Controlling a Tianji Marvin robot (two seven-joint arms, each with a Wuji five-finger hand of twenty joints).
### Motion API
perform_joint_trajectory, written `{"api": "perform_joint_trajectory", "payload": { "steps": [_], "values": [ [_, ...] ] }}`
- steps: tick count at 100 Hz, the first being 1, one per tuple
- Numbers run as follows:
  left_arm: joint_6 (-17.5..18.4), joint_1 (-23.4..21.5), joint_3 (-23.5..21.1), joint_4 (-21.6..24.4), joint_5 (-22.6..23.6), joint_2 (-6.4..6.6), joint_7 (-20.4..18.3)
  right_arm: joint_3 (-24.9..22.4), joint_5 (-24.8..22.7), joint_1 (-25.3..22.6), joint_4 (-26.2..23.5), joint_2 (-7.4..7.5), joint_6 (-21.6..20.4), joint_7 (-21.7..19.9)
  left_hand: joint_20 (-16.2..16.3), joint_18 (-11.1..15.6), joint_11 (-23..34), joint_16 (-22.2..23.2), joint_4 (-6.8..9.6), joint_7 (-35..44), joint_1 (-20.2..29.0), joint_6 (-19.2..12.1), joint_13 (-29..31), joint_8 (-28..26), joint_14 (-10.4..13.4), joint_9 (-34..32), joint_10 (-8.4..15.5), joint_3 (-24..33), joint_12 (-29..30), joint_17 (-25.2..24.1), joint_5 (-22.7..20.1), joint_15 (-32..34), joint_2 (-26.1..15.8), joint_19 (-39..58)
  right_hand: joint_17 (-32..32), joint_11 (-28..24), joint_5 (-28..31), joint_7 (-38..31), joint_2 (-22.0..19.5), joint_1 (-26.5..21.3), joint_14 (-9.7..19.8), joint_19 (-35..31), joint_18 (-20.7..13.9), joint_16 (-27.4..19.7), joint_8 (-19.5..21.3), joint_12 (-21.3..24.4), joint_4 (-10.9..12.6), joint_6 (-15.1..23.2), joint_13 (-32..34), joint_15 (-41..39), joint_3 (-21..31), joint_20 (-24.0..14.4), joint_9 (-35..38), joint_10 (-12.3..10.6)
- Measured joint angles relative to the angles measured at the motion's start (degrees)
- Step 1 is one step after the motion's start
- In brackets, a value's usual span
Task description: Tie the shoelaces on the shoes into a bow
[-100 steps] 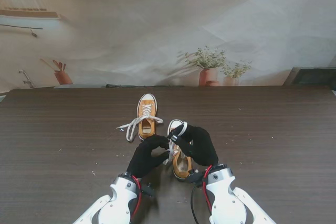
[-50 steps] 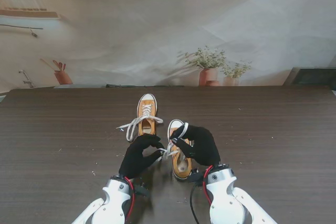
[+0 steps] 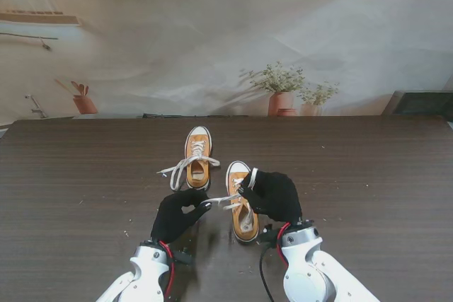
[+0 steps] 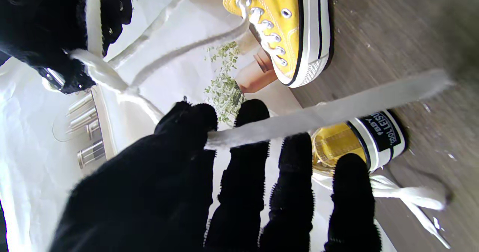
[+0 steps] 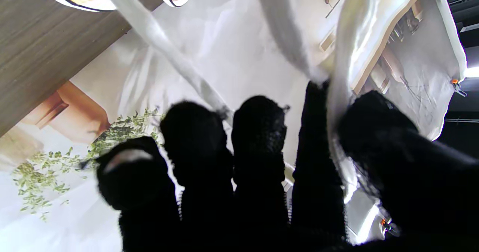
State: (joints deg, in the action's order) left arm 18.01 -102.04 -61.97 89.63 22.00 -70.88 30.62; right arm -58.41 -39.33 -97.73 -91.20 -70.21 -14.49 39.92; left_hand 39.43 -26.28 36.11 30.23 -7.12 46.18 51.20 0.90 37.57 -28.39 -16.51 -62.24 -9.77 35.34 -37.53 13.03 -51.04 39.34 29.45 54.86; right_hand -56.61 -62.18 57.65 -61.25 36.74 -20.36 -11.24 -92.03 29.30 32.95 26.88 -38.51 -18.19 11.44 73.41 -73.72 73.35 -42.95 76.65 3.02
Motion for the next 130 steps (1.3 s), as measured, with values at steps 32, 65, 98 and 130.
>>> {"api": "perform_joint_trajectory", "payload": {
  "steps": [32, 65, 98, 130],
  "values": [
    [-1.74, -0.54, -1.0, 0.63, 0.23, -0.32, 2.0, -1.09, -3.13, 0.08, 0.44, 0.69, -0.57, 0.45, -2.86, 0.0, 2.55, 2.24, -0.83, 0.2, -0.4, 0.47, 2.62, 0.0, 0.55, -3.52, -2.05, 2.61, -1.09, 0.74, -0.77, 6.47, 1.4, 8.83, -8.11, -4.73, 3.5, -0.6, 3.29, 0.5, 3.8, -9.22, -7.18, 6.88, 6.13, -2.64, 0.0, -4.41, 0.15, -12.56, 2.46, -4.39, 2.51, -1.54],
    [-5.38, -0.52, -2.36, 0.45, 0.92, -0.45, 2.79, -1.97, -4.08, 1.41, 3.63, 0.73, 0.56, 1.46, -2.86, 0.0, 2.52, 2.98, -0.88, 0.27, -0.85, 1.57, 4.02, 1.38, 0.88, -4.32, -2.56, 4.28, -1.11, 2.35, -2.23, 8.59, 2.87, 10.69, -8.14, -3.89, 4.25, -0.61, 4.97, -0.49, 4.01, -9.25, -7.7, 7.05, 6.14, -2.61, -0.54, -5.63, 0.18, -12.41, 3.45, -4.53, 3.0, -1.54],
    [-8.01, -1.71, -5.38, 0.45, 2.73, -0.5, 3.55, -4.29, -5.01, 1.07, 5.74, 0.87, 3.84, 3.0, -2.86, 0.0, 2.51, 3.0, -0.88, 0.27, -0.9, 1.66, 4.01, 1.39, 0.89, -4.33, -2.57, 4.29, -1.13, 2.71, -2.24, 8.68, 2.84, 11.91, -8.14, -1.97, 4.26, -0.62, 6.22, -0.66, 4.01, -9.25, -7.71, 7.05, 6.14, -2.42, -0.54, -5.65, 0.18, -10.99, 3.46, -4.99, 3.03, -1.39],
    [-9.91, -3.3, -9.59, 0.73, 3.97, -0.44, 4.17, -6.69, -5.46, 0.42, 7.18, 0.92, 6.02, 3.92, -2.86, 0.0, 2.5, 3.13, -0.89, 0.27, -0.9, 1.75, 4.02, 1.39, 0.89, -4.33, -2.61, 4.29, -1.49, 2.8, -2.25, 9.4, 2.79, 12.61, -8.14, -0.3, 4.27, -1.25, 6.78, -1.29, 4.01, -8.73, -7.71, 7.05, 6.0, -1.85, -0.54, -5.87, 0.68, -10.1, 3.47, -5.18, 3.56, -1.3]
  ]
}}
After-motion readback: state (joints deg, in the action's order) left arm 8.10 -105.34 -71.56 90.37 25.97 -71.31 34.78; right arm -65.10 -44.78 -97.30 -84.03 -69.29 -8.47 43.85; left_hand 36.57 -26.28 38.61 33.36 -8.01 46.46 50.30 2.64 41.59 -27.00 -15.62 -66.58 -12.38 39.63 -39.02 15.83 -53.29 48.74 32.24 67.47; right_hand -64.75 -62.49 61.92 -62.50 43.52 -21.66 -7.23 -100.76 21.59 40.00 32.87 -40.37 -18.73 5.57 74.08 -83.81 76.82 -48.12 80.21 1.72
